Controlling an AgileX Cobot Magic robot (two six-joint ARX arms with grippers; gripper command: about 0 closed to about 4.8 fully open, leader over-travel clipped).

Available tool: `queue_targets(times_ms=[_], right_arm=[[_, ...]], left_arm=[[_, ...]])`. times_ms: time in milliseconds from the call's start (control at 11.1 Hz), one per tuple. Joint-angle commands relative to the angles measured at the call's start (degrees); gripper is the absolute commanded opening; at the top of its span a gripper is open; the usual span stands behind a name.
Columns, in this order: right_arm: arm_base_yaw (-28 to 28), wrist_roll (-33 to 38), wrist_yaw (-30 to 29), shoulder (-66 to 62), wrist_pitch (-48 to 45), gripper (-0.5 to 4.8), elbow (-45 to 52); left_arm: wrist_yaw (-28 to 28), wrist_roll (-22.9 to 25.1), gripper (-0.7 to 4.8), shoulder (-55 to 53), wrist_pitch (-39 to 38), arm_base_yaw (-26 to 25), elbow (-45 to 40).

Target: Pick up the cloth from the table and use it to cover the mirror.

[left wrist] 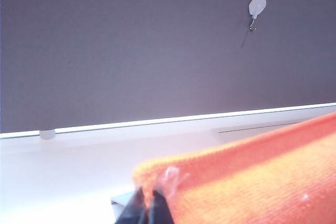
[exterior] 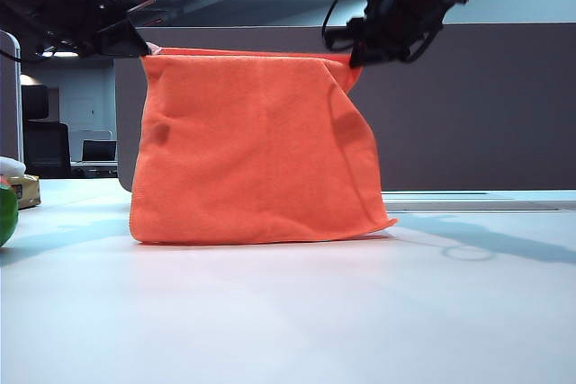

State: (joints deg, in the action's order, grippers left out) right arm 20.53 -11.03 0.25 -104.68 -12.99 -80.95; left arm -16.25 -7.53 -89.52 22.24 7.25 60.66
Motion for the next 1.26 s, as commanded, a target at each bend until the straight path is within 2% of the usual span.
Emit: queue_targets(times_ms=[90, 718, 1256], right_arm=[[-0.22, 0.04, -0.39, -1.09, -1.11, -0.03, -0.28], [-0.15, 0.07, -1.9, -1.09, 4.44, -0.02, -0.28], [0.11, 0.07, -3.43, -1.05, 7.56, -0.02, -0.28]], left_arm=[[1.05, 0.24, -0.06, -1.16, 1.36, -0.24, 0.26], [2.12, 0.07, -0.06, -3.1, 0.83, -0.24, 0.26], [2.93, 0.2, -0.06, -3.1, -3.82, -0.24, 0.26]])
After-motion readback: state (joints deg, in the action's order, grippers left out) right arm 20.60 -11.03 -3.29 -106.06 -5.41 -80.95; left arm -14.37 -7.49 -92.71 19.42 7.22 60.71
